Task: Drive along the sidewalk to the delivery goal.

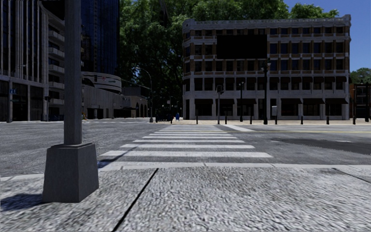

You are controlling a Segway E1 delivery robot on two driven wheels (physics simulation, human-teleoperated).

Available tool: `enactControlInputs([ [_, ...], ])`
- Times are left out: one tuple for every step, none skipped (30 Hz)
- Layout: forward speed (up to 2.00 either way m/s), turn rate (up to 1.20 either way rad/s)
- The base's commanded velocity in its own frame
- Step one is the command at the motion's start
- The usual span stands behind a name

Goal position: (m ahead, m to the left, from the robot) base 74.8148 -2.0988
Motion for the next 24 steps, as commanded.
enactControlInputs([
  [2.00,0.00],
  [2.00,0.00],
  [2.00,0.00],
  [2.00,0.00],
  [2.00,-0.32],
  [2.00,-0.56],
  [2.00,-0.86],
  [2.00,-0.86],
  [2.00,-1.20],
  [2.00,-1.20],
  [2.00,-1.20],
  [2.00,-0.51],
  [2.00,-0.05],
  [2.00,-0.02],
  [2.00,-0.02],
  [2.00,0.00],
  [2.00,0.00],
  [2.00,0.00],
  [2.00,0.00],
  [2.00,0.00],
  [2.00,0.00],
  [2.00,0.00],
  [2.00,0.00],
  [2.00,0.00],
])
